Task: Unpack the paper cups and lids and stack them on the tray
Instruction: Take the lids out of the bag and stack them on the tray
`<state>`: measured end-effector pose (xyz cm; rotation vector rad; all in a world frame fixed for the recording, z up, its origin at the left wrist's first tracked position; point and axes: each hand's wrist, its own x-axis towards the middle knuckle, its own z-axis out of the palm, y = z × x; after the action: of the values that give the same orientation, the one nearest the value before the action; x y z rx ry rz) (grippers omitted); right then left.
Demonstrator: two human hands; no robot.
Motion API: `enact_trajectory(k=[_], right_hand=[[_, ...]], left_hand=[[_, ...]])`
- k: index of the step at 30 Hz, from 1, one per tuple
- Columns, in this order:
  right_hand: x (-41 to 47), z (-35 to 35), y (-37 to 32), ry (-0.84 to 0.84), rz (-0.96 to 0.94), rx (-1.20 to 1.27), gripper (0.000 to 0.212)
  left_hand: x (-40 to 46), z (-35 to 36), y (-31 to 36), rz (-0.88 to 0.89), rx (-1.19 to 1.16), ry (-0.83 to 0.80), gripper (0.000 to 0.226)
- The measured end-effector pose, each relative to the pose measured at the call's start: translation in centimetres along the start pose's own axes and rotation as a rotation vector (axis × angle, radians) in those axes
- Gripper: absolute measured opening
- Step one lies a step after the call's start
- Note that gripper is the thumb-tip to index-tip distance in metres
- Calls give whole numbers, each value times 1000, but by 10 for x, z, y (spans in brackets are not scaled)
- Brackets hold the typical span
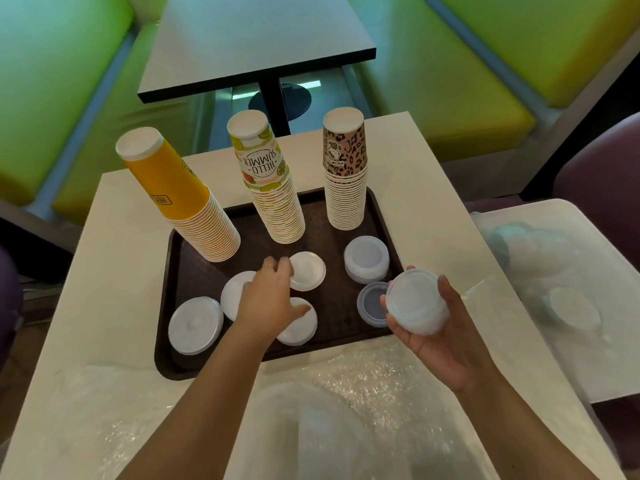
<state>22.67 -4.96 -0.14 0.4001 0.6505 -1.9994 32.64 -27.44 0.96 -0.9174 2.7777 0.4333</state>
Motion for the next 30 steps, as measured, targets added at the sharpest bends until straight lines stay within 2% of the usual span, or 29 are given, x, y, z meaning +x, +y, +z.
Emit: enact_trajectory(k=[3, 5, 13, 19, 22, 25, 28, 30], right_hand=[[0, 4, 3, -4, 4, -8, 107], [0, 6, 6, -5, 7, 3, 107], [-5, 9, 10, -17, 19, -8, 104], [-7, 9, 6, -11, 2, -5, 102], [-4, 5, 1, -5, -7, -28, 105], [0, 4, -3, -2, -15, -60, 110], [2, 8, -5, -54, 21, -167, 97], [-2, 14, -3, -96, 52, -242, 83]], left_hand=[[-17, 1, -4, 29, 50, -169, 67], [-25, 6, -3, 36, 21, -204, 70], [-30, 32, 7, 44, -103, -77, 60], [-26, 34, 13, 39, -79, -58, 63], [-25, 19, 30, 135, -271, -7, 70], [-22, 0, 54, 295, -549, -79, 81], [-23, -11, 74, 498, -580, -144, 98], [-23, -11, 85, 597, -536, -174, 101]])
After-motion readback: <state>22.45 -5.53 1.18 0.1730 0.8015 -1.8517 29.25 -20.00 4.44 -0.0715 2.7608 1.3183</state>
